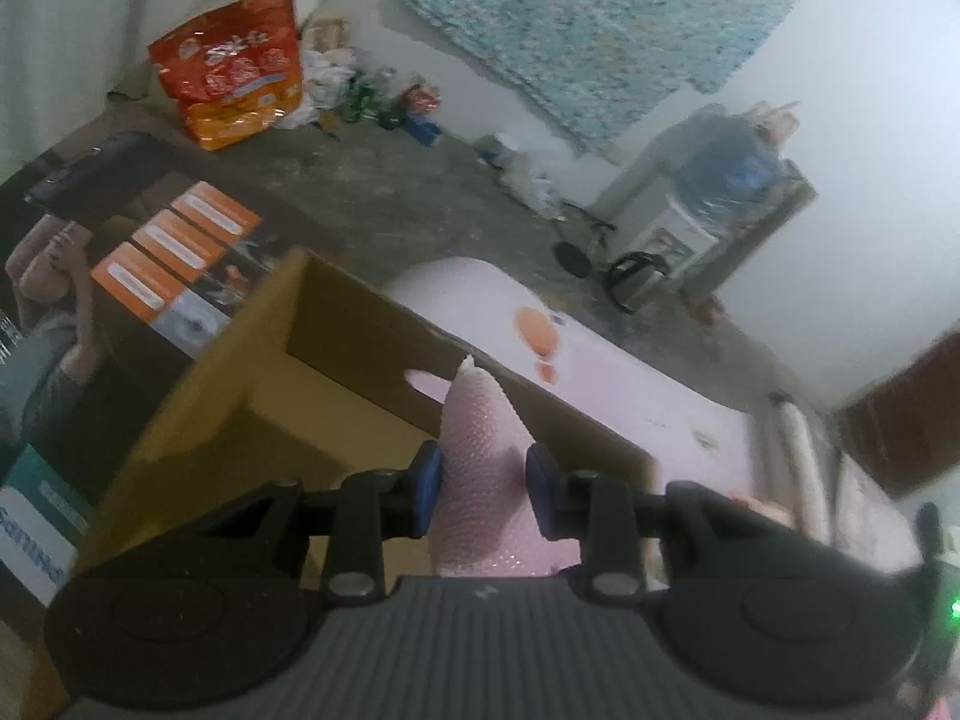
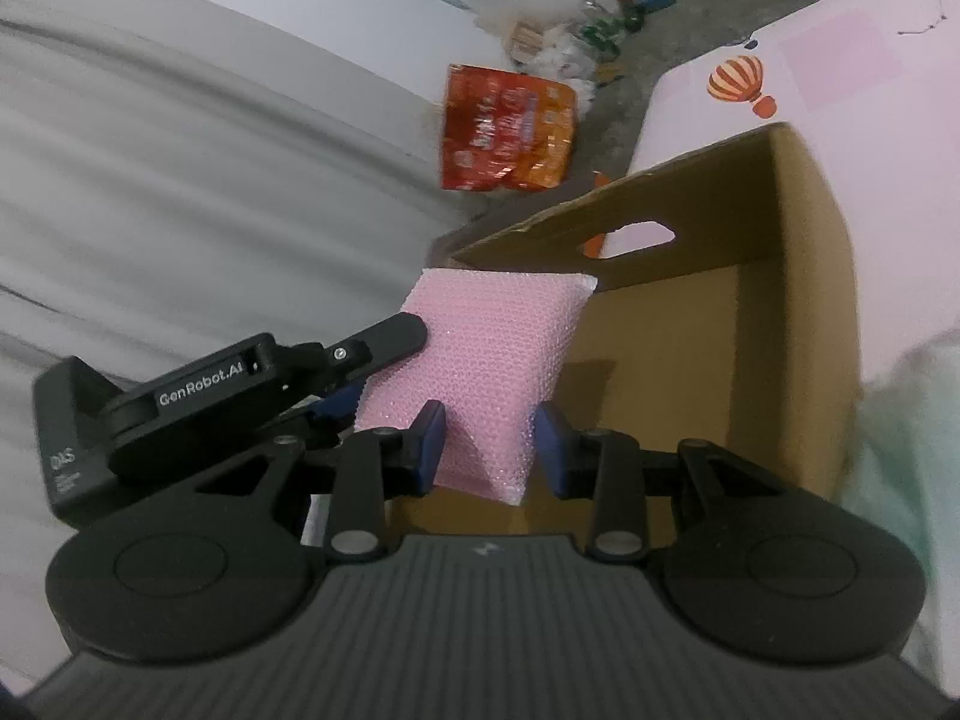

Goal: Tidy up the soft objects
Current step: 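Carry the pink sponge with the right gripper and drop it into the cardboard box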

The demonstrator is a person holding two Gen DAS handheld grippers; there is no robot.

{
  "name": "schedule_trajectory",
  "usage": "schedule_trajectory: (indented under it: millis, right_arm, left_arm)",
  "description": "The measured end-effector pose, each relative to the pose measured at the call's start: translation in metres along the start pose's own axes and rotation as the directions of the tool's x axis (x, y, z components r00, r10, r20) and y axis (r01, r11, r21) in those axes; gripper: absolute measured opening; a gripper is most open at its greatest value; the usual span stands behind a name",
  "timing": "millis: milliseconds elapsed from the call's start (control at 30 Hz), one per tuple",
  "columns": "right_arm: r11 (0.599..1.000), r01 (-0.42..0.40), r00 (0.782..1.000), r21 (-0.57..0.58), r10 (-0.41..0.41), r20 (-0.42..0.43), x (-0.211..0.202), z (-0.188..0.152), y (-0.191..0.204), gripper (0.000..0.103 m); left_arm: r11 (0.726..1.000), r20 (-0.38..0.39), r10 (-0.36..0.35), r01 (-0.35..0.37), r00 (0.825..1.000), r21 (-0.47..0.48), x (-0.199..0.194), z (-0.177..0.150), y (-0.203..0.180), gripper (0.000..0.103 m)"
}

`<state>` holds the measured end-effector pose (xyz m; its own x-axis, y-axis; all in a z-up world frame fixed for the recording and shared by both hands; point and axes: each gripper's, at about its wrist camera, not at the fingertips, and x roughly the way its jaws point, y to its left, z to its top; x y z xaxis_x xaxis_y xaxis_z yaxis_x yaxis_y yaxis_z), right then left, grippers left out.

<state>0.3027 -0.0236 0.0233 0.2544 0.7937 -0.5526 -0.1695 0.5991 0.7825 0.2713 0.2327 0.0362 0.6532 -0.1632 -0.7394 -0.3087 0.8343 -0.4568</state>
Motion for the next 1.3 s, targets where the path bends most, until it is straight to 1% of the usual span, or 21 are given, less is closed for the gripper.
schedule_trajectory:
  millis: [33,67,167,233,333,433,533,667,733,800,867,900,933,967,1033,1067,1133,1167,1233,1300]
  right_arm:
    - [1.000,0.014,1.000,0.004,-0.014,-0.001,0.010,0.003,0.000,0.033]
    - [0.999,0.033,0.999,0.013,-0.033,-0.002,0.021,0.003,0.002,0.033]
    - [0.994,0.103,0.995,0.030,-0.102,-0.015,0.059,0.005,0.001,0.033]
    - [0.988,0.143,0.989,0.055,-0.141,-0.047,0.078,-0.001,-0.006,0.033]
    - [0.977,0.185,0.979,0.105,-0.175,-0.103,0.104,-0.009,-0.018,0.033]
    - [0.969,0.218,0.970,0.115,-0.203,-0.131,0.113,-0.020,-0.023,0.033]
    - [0.967,0.216,0.969,0.132,-0.196,-0.150,0.115,-0.025,-0.024,0.033]
    - [0.968,0.205,0.972,0.144,-0.183,-0.150,0.111,-0.025,-0.018,0.033]
    - [0.976,0.180,0.973,0.123,-0.159,-0.167,0.113,-0.022,-0.015,0.033]
    - [0.988,0.136,0.969,0.066,-0.119,-0.219,0.107,-0.030,-0.002,0.033]
    - [0.995,0.098,0.954,-0.006,-0.095,-0.285,0.110,-0.037,0.013,0.034]
    - [0.996,0.085,0.944,-0.025,-0.089,-0.318,0.114,-0.041,0.018,0.034]
    - [0.996,0.071,0.928,-0.045,-0.083,-0.363,0.122,-0.044,0.023,0.034]
    - [0.996,0.071,0.908,-0.060,-0.090,-0.410,0.133,-0.049,0.026,0.034]
    - [0.993,0.095,0.884,-0.075,-0.118,-0.453,0.151,-0.057,0.026,0.034]
    - [0.990,0.108,0.881,-0.085,-0.135,-0.452,0.158,-0.057,0.026,0.034]
    - [0.985,0.132,0.889,-0.113,-0.168,-0.426,0.170,-0.048,0.026,0.034]
    - [0.981,0.140,0.896,-0.134,-0.183,-0.405,0.172,-0.044,0.027,0.034]
    - [0.973,0.161,0.917,-0.167,-0.210,-0.339,0.169,-0.033,0.028,0.034]
    - [0.974,0.158,0.930,-0.161,-0.201,-0.308,0.164,-0.026,0.026,0.034]
  left_arm:
    - [1.000,0.008,0.013,-0.013,1.000,-0.001,0.007,0.005,0.005,0.034]
    - [1.000,0.014,0.027,-0.027,1.000,0.000,0.014,0.009,0.010,0.039]
    - [0.997,0.036,0.071,-0.071,0.997,-0.001,0.027,0.014,0.019,0.050]
    - [0.996,0.046,0.093,-0.094,0.995,0.002,0.035,0.016,0.023,0.054]
    - [0.994,0.044,0.104,-0.103,0.994,-0.025,0.040,0.017,0.028,0.054]
    - [0.994,0.043,0.101,-0.099,0.994,-0.044,0.037,0.018,0.033,0.055]
    - [0.995,0.067,0.099,-0.097,0.993,-0.033,0.026,0.019,0.034,0.057]
    - [0.996,0.097,0.092,-0.090,0.991,-0.027,0.005,0.019,0.033,0.061]
    - [0.997,0.107,0.081,-0.078,0.991,-0.029,-0.006,0.018,0.032,0.063]
    - [0.997,0.119,0.069,-0.066,0.990,-0.029,-0.018,0.018,0.032,0.069]
    - [0.998,0.137,0.068,-0.066,0.988,-0.022,-0.028,0.016,0.032,0.080]
    - [0.997,0.148,0.079,-0.077,0.986,-0.018,-0.035,0.017,0.033,0.083]
    - [0.996,0.160,0.089,-0.088,0.983,-0.018,-0.039,0.016,0.033,0.088]
    - [0.995,0.167,0.095,-0.093,0.981,-0.020,-0.042,0.016,0.035,0.089]
    - [0.995,0.173,0.103,-0.099,0.980,-0.034,-0.047,0.014,0.039,0.089]
    - [0.994,0.169,0.103,-0.098,0.980,-0.041,-0.048,0.014,0.041,0.090]
    - [0.993,0.156,0.112,-0.104,0.981,-0.060,-0.050,0.011,0.047,0.090]
    - [0.992,0.152,0.117,-0.108,0.981,-0.063,-0.051,0.010,0.050,0.090]
    - [0.991,0.155,0.126,-0.116,0.980,-0.073,-0.054,0.008,0.058,0.090]
    - [0.990,0.159,0.127,-0.115,0.979,-0.082,-0.057,0.007,0.064,0.090]
